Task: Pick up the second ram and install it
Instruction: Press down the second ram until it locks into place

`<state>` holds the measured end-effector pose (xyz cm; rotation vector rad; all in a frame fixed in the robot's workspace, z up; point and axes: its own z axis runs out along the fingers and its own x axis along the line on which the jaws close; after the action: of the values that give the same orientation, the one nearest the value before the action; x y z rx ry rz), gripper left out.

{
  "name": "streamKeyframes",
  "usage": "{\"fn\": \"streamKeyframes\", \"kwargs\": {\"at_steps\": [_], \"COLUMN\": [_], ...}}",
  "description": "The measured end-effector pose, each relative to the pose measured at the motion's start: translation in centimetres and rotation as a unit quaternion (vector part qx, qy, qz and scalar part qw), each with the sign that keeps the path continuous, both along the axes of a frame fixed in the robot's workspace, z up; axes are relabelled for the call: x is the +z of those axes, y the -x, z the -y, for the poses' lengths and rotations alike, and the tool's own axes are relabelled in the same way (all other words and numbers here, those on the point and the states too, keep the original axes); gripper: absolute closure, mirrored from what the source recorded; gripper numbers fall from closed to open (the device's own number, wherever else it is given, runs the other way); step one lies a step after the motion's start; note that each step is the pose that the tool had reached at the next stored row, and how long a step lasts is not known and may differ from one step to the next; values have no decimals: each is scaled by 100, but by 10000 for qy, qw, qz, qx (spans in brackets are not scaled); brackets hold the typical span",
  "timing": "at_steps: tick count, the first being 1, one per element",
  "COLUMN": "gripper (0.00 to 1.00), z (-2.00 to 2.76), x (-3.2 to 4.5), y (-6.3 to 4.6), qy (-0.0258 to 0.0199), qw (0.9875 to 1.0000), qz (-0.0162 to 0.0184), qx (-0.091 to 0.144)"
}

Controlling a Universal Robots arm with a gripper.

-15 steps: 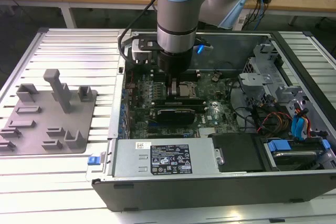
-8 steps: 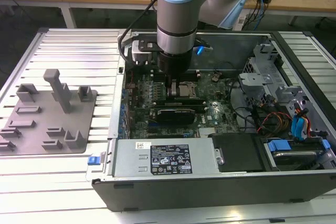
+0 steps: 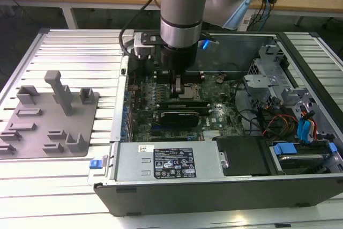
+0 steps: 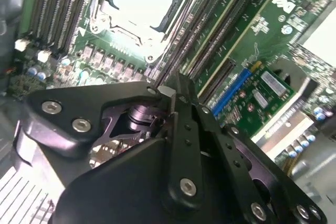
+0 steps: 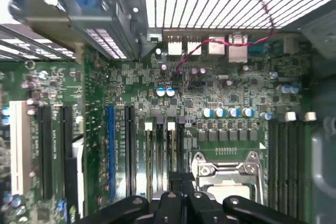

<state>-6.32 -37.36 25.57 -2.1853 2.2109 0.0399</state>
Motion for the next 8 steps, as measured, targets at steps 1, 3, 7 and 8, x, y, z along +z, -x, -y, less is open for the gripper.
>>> {"fn": "streamKeyframes", "kwargs": {"at_steps": [1,3,7,8], "gripper": [92,92,92,92], "z": [0,0,0,0], "x": [47,57,57,57], "y": [0,0,-99,-164], "qy": [0,-2,-1,-1], "qw": [10000,10000,10000,10000], "qz": [0,1,0,0], "qx": [0,0,0,1]}}
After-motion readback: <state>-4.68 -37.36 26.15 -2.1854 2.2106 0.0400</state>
